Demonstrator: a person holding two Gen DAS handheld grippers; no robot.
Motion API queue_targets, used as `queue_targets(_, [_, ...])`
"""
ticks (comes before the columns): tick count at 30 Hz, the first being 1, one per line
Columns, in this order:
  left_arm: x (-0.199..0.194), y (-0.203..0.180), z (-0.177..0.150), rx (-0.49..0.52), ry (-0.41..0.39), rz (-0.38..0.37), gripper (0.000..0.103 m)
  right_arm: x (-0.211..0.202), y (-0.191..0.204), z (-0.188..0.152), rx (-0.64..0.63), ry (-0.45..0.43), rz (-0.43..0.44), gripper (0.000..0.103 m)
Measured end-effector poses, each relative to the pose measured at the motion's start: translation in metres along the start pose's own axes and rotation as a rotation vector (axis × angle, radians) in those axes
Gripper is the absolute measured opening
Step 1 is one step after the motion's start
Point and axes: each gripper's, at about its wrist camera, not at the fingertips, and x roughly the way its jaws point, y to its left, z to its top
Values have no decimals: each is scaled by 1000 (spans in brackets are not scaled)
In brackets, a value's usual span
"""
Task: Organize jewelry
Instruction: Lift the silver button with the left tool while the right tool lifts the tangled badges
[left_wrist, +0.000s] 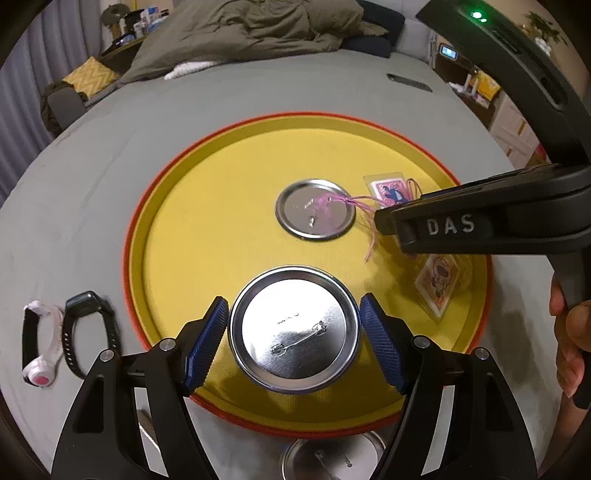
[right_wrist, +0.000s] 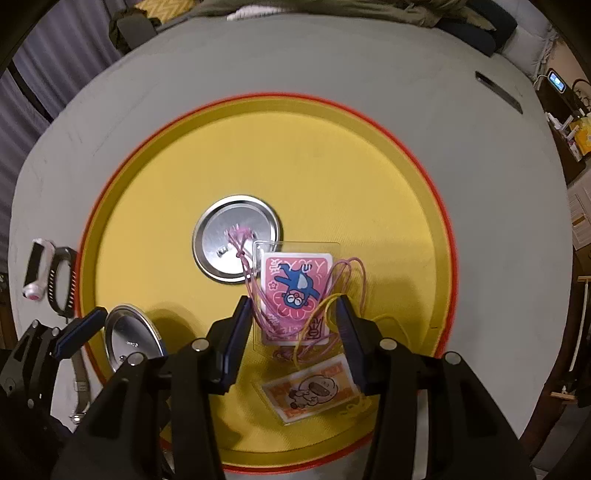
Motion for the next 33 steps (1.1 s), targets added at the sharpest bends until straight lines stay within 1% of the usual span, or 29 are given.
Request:
queue_targets(4, [-14,1,3,-12,-34,3,71,-23,1,-3,9,-54,10,44])
queue_targets(8, [-36,-1,1,-23,-91,13,71,-53,1,-12,15,-128,26,44])
queue_targets(12, [-58,-7,-8,-30,-144,15,71,-85,-8,-26,18,-196,38,44])
queue_targets(15, [-70,-11,-17,-33,-164,12,71,-91,-21,-29,37,-239,60,44])
queue_targets(17, [-78,-15,-22,-29,-180,12,71,-97,-18,-34,40,-265,63,44])
queue_targets(20, [-94,-23,-27,-18,-210,15,71,-118,-19,-41,45,-308,72,44])
queue_targets(25, [-121,-35,-37,-30,-273,5,71,-155,-30,-61,60,-391,88,44])
queue_targets(30, [-138,-50,-50,-23,-308,0,71,-189,-37,-83,71,-466,99,44])
queue_targets(33, [-148,-56,-62,-16,-329,3,71,-201,-40,-98,77,-501,102,44])
